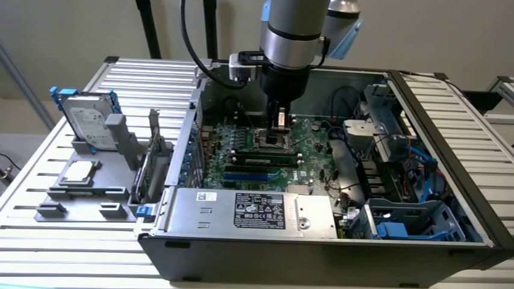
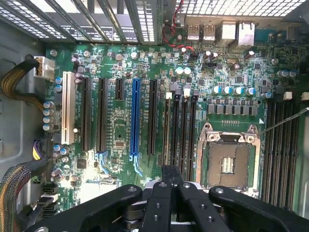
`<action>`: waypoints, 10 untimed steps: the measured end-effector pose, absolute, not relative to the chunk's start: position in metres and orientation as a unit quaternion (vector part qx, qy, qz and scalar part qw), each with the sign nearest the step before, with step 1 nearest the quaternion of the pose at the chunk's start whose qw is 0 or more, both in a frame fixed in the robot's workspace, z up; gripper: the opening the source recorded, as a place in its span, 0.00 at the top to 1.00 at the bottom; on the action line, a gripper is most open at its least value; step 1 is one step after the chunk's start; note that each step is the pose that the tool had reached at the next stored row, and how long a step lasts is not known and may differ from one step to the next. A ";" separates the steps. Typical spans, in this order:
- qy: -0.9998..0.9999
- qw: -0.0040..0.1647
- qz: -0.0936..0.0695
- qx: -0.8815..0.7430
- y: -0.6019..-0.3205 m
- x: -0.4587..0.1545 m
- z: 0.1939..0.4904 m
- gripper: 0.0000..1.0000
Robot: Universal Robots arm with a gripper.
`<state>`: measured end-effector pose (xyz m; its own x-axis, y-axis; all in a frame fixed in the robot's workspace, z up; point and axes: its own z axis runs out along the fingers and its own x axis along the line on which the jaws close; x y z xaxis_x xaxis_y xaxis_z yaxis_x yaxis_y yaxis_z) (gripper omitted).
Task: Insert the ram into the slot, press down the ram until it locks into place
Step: 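Press down the ram until it locks into place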
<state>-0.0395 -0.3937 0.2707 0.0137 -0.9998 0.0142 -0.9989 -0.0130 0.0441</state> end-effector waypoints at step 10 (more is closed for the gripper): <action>-0.702 0.021 -0.010 0.712 -0.394 -0.040 0.271 0.90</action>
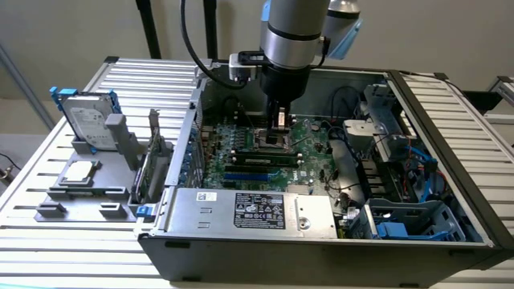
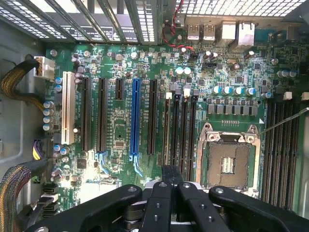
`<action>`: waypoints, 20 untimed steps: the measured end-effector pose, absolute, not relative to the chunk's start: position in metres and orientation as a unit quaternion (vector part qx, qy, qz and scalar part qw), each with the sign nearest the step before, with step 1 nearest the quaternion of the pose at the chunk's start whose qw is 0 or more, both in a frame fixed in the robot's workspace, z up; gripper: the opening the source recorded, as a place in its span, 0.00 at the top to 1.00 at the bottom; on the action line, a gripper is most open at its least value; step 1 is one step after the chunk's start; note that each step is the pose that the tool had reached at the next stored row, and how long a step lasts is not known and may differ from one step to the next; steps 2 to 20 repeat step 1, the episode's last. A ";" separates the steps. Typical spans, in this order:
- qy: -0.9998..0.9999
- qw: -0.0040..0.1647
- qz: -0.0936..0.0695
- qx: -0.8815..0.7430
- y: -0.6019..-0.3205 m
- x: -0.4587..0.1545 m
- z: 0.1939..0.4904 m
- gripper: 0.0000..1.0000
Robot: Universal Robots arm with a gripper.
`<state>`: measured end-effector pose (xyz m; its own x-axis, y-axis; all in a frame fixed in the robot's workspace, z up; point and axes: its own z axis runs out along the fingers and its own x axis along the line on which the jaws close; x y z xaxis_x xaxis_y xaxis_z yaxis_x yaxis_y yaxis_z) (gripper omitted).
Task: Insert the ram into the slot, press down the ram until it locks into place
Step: 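Press down the ram until it locks into place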
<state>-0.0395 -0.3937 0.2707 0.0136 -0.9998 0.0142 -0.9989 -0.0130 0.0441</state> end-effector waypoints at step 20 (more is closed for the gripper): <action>-0.702 0.021 -0.010 0.712 -0.394 -0.040 0.271 0.90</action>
